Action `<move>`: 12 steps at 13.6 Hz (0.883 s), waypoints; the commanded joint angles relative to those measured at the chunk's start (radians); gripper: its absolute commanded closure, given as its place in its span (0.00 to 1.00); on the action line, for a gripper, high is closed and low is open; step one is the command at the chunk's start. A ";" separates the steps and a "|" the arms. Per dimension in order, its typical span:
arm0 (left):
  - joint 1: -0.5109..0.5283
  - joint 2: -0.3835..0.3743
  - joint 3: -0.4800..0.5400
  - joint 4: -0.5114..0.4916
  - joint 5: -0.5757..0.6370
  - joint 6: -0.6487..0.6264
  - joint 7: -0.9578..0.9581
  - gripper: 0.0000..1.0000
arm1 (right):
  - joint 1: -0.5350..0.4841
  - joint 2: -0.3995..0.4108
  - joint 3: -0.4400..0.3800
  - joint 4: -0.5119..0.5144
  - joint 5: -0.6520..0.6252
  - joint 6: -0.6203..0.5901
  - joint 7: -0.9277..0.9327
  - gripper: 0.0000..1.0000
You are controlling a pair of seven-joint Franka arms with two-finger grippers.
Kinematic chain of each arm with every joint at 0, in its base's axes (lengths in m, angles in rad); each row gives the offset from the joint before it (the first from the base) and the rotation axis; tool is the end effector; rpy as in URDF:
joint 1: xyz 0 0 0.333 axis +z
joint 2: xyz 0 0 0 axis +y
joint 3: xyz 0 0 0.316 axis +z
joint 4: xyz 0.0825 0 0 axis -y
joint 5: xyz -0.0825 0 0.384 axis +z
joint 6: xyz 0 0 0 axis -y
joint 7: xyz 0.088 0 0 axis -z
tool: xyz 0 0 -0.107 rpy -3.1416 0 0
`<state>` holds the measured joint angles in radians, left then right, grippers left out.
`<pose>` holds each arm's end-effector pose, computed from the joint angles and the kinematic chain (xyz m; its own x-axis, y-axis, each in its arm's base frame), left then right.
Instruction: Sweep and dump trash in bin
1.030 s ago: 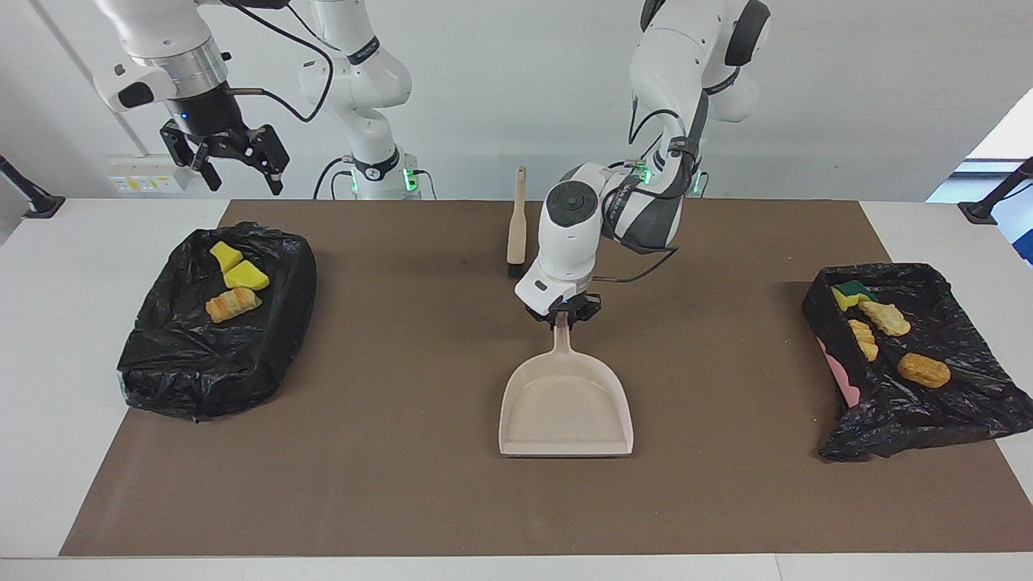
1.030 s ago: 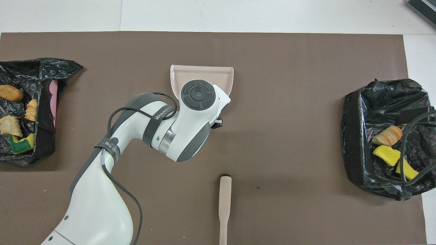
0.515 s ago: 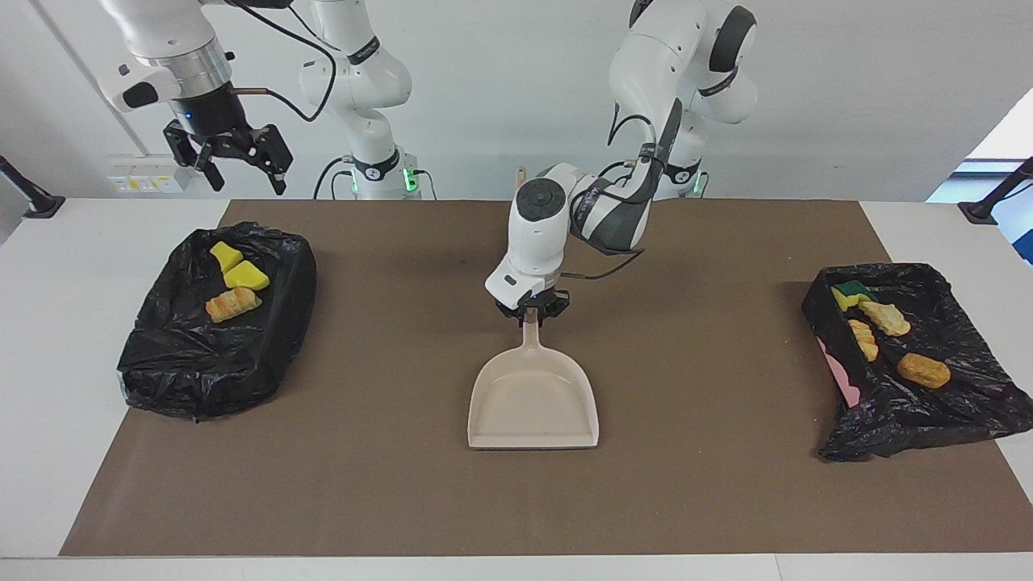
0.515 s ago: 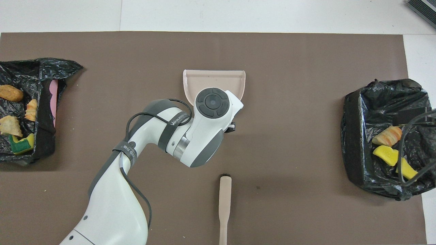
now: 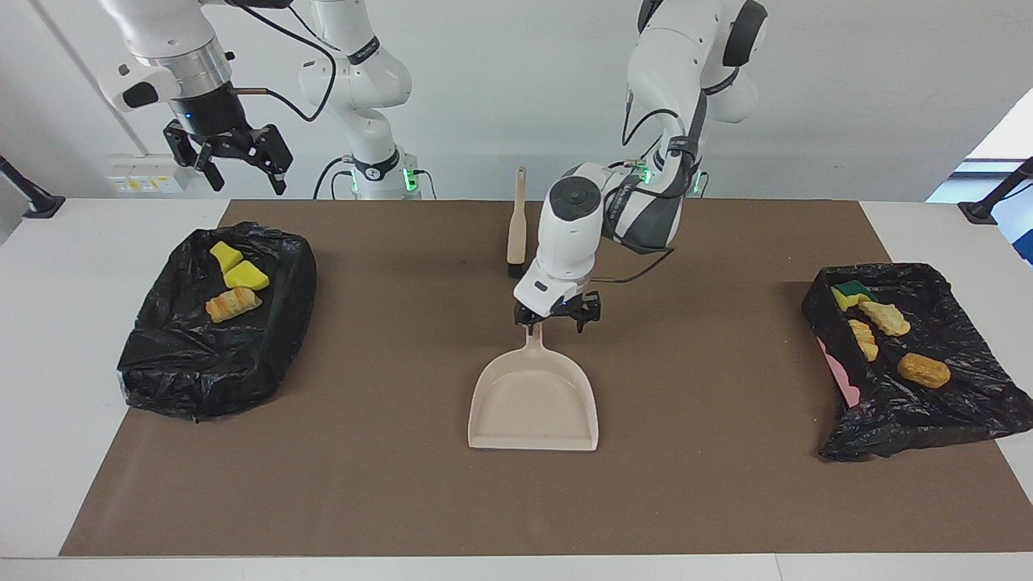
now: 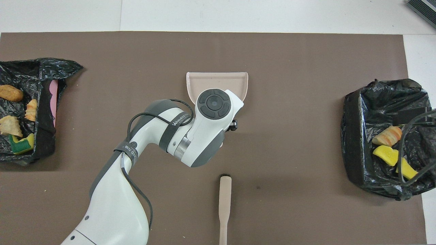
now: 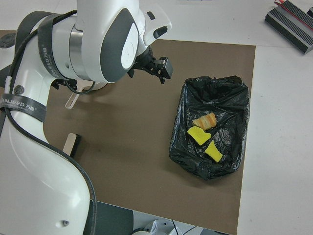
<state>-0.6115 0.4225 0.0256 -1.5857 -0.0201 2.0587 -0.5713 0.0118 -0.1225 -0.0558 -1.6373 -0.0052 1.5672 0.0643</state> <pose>0.5655 -0.3792 0.3971 0.9992 -0.0075 0.0384 -0.0088 -0.9994 0.0339 0.5150 -0.0252 0.6582 0.9928 -0.1080 0.0520 -0.1079 -0.9942 -0.0050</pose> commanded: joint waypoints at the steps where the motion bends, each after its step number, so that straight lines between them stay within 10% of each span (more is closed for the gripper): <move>1: 0.070 -0.144 -0.006 -0.097 0.014 -0.057 0.100 0.00 | -0.009 -0.006 0.004 0.004 0.014 -0.006 -0.034 0.00; 12: 0.435 -0.401 0.001 -0.056 0.014 -0.282 0.619 0.00 | -0.009 -0.006 0.004 0.004 0.014 -0.006 -0.034 0.00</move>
<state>-0.2141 0.0685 0.0359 -1.6558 -0.0186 1.8401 0.0093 0.0118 -0.1225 -0.0558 -1.6373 -0.0052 1.5672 0.0642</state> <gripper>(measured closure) 0.000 0.000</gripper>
